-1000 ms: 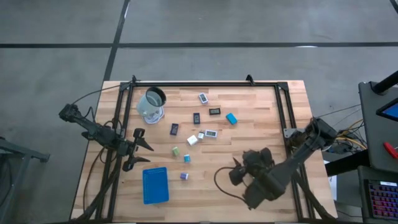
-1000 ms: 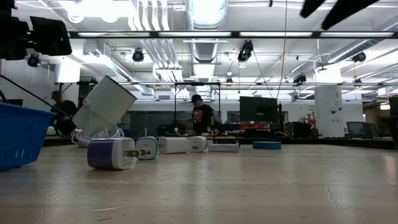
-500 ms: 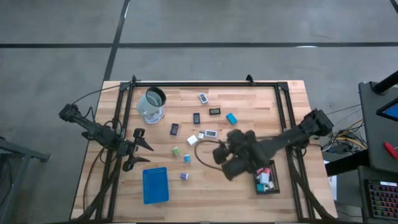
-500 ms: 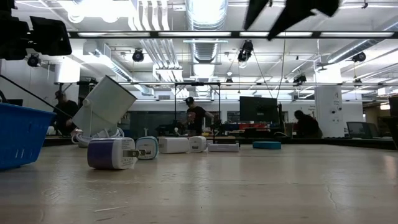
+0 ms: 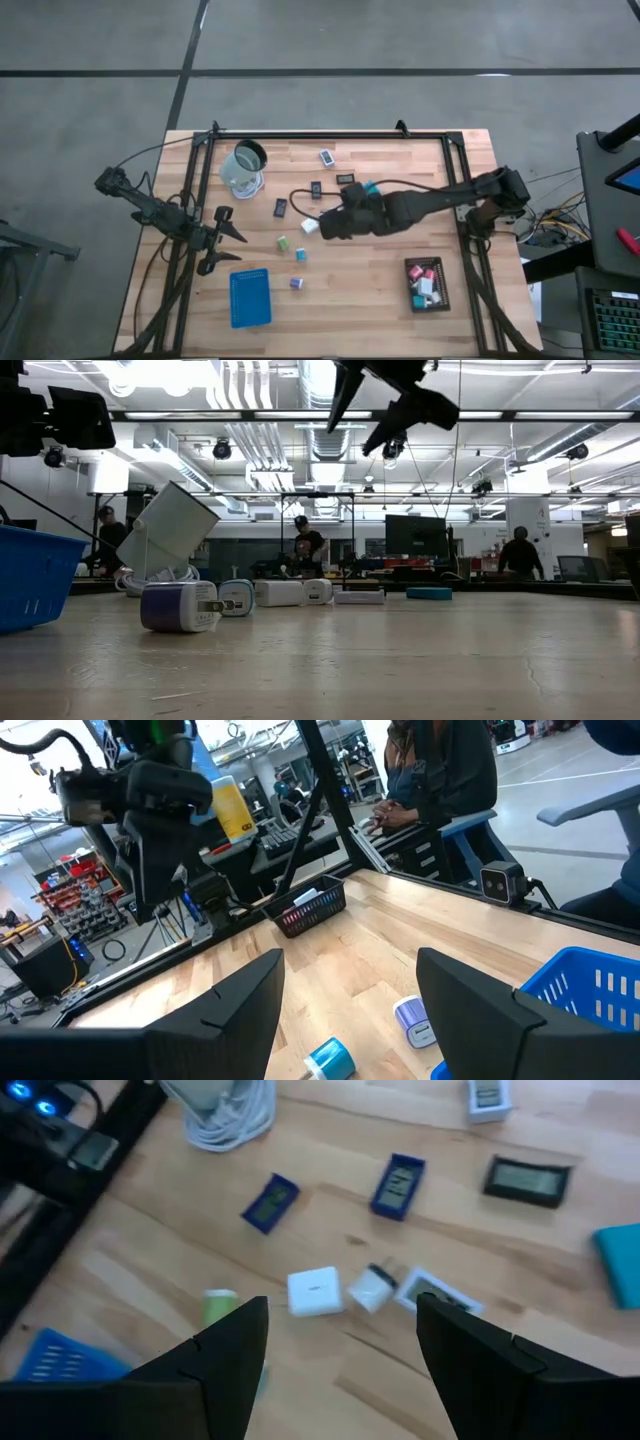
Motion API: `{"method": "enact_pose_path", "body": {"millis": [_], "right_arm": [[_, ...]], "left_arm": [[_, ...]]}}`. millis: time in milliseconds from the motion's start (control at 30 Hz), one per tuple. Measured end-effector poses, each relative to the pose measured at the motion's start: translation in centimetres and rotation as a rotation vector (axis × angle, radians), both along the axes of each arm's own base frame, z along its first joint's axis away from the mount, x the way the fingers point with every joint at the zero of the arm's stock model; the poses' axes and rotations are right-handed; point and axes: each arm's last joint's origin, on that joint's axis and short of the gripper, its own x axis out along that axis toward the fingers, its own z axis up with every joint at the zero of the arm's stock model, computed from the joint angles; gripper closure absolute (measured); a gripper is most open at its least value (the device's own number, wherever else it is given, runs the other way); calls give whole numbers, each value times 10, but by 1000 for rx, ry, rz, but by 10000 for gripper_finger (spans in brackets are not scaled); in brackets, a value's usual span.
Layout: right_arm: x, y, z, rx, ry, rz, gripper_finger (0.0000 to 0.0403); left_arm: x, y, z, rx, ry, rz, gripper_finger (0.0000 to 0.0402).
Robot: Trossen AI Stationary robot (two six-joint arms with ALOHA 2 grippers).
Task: Pick & Place Office items
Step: Put the white black charger adapter into the black bin
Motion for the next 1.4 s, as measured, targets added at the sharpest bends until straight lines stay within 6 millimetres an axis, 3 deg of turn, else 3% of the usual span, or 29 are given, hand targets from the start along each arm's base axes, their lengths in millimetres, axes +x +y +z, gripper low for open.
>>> {"method": "enact_pose_path", "body": {"millis": [733, 1000, 1400], "right_arm": [[42, -35, -66, 231, -25, -282, 154], [49, -58, -84, 327, 23, -304, 157], [57, -63, -101, 407, 43, -283, 161]], "left_arm": [[0, 0, 0, 1, 1, 0, 168], [0, 0, 0, 1, 2, 0, 168], [0, 0, 0, 1, 2, 0, 168]]}}
